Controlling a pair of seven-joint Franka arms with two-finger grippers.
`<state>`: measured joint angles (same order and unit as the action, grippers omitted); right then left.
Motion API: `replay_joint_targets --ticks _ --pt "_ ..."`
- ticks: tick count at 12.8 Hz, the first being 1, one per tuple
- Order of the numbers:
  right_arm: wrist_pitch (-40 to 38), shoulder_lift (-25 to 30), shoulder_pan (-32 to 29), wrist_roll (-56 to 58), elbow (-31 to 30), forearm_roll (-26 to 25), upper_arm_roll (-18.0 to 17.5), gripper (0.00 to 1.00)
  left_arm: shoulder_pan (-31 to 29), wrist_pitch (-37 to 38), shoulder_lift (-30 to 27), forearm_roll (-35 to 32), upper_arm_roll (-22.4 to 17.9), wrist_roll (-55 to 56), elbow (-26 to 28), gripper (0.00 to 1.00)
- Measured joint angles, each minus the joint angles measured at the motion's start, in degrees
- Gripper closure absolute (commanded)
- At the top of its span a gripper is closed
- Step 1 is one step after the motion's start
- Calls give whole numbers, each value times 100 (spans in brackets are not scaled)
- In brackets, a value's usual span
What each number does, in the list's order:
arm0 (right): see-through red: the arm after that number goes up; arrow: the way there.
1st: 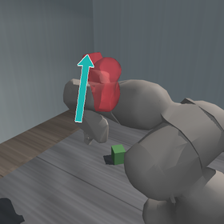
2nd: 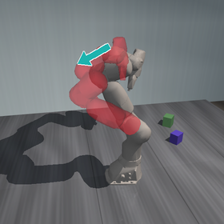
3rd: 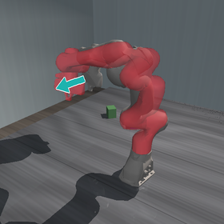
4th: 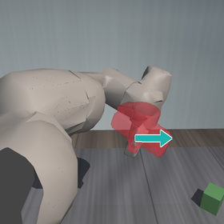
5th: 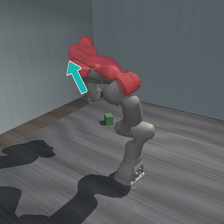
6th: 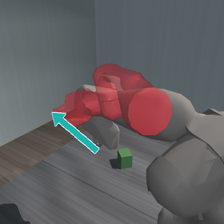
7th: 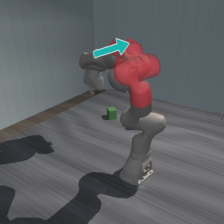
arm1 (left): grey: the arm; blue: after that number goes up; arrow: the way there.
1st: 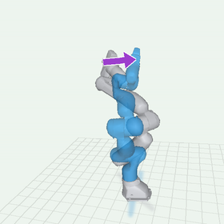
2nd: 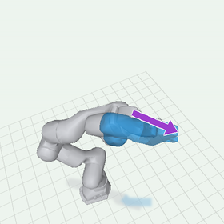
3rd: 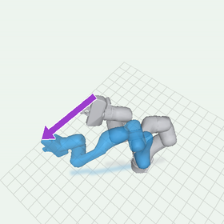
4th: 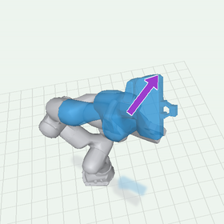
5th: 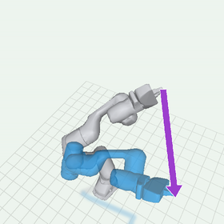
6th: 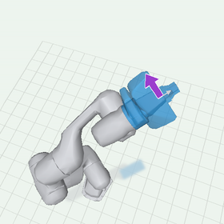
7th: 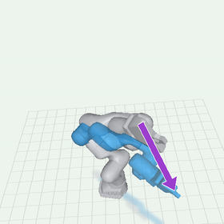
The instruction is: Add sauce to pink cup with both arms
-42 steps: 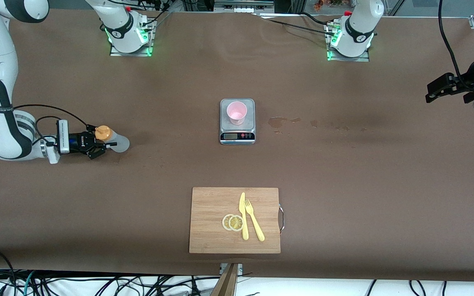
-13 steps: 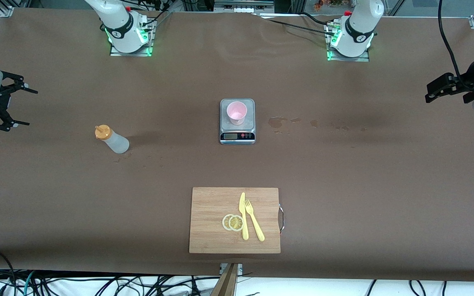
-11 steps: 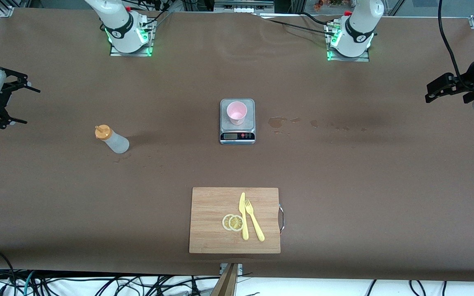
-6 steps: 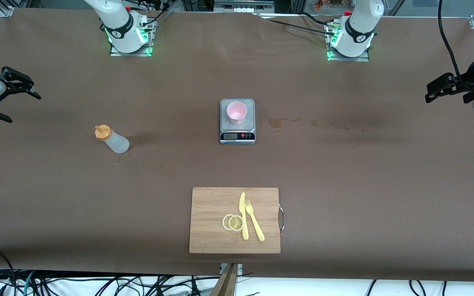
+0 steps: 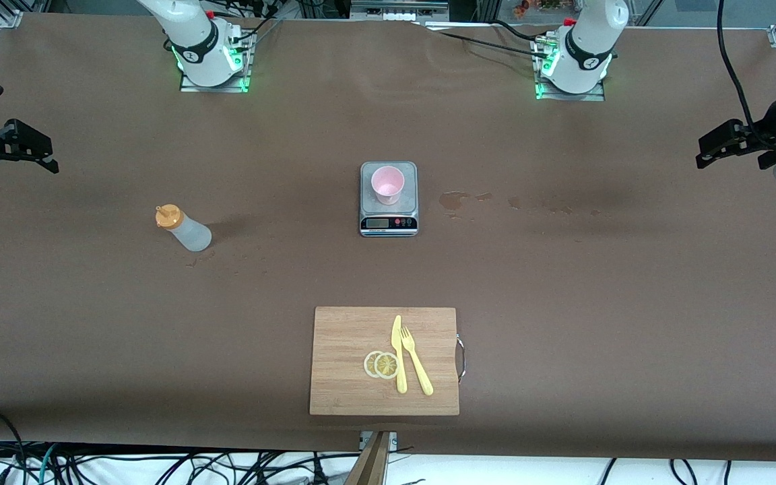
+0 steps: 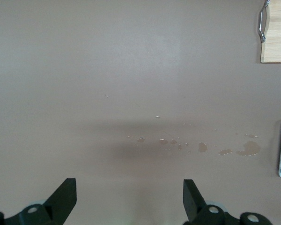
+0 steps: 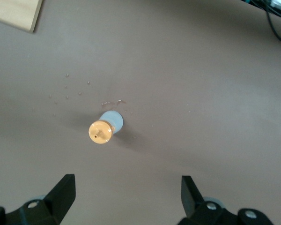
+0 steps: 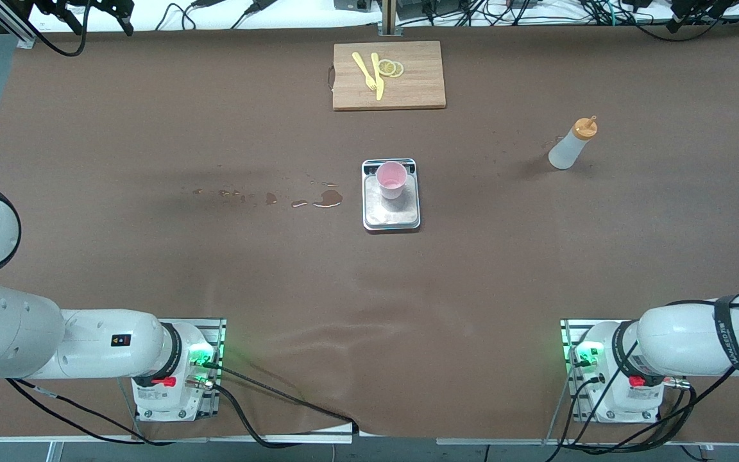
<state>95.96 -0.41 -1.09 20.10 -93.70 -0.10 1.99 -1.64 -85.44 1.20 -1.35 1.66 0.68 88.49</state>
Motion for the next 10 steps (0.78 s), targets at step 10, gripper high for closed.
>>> replay_joint_targets --ticks 10 --pt "76 25 63 -1346 -40 194 -56 0 0 0 0 0 0 0 0 0"
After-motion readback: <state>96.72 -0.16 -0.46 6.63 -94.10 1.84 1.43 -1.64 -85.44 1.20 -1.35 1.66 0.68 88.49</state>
